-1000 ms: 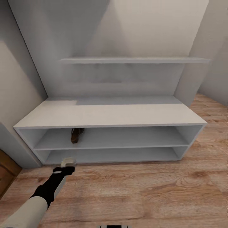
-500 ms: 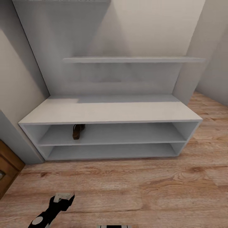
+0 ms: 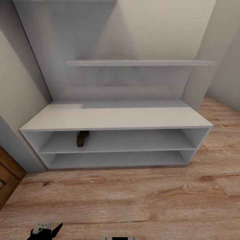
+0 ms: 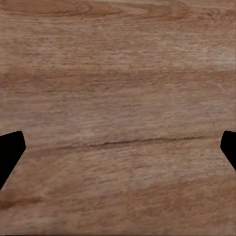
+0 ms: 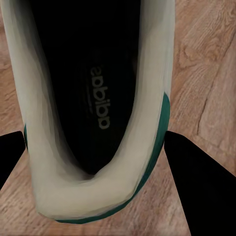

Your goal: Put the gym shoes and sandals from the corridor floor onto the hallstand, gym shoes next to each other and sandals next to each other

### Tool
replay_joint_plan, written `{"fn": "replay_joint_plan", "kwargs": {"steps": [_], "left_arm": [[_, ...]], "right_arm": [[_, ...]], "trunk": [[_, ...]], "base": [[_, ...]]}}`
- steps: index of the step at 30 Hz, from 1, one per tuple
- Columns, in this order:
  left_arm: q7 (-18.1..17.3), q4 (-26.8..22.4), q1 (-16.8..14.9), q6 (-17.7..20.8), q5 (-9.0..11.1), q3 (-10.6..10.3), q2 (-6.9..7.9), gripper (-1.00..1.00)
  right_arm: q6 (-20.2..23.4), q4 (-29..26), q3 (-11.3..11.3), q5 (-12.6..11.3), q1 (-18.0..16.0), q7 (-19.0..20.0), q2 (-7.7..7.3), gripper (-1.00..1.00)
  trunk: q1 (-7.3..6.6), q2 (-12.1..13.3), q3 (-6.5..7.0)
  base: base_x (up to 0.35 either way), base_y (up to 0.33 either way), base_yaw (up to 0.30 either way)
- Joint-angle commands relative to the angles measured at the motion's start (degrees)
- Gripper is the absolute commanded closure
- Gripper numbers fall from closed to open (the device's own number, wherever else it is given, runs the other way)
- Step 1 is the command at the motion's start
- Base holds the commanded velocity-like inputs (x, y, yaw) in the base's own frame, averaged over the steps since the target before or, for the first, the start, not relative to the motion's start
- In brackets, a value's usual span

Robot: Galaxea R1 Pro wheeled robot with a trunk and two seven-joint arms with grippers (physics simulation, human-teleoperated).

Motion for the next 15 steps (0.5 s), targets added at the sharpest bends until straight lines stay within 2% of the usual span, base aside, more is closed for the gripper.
{"fn": "replay_joint_plan", "kwargs": {"steps": [1, 4, 8, 15], "left_arm": [[-0.5, 0.1, 0.0, 0.0, 0.3, 0.2, 0.0, -1.0], [-0.4, 0.1, 0.0, 0.0, 0.4, 0.3, 0.01, -1.0], [-0.4, 0.1, 0.0, -0.1, 0.5, 0.3, -0.12, -1.0], [-0.8, 0.1, 0.0, -0.1, 0.7, 1.3, 0.09, -1.0]], "right_arm": [[-0.1, 0.0, 0.0, -0.1, 0.0, -0.1, 0.0, 1.0], [-0.1, 0.0, 0.0, -0.1, 0.0, -0.1, -0.03, 1.0], [-0.1, 0.0, 0.0, -0.1, 0.0, -0.1, 0.04, 1.0], [-0.1, 0.0, 0.0, -0.1, 0.0, -0.1, 0.05, 1.0]], "trunk": [[-0.01, 0.0, -0.04], [-0.01, 0.0, -0.04], [-0.01, 0.0, -0.04], [-0.01, 0.0, -0.04]], "base": [[0.0, 0.0, 0.0], [0.0, -0.035, 0.0], [0.0, -0.267, 0.0], [-0.176, -0.232, 0.0]]}}
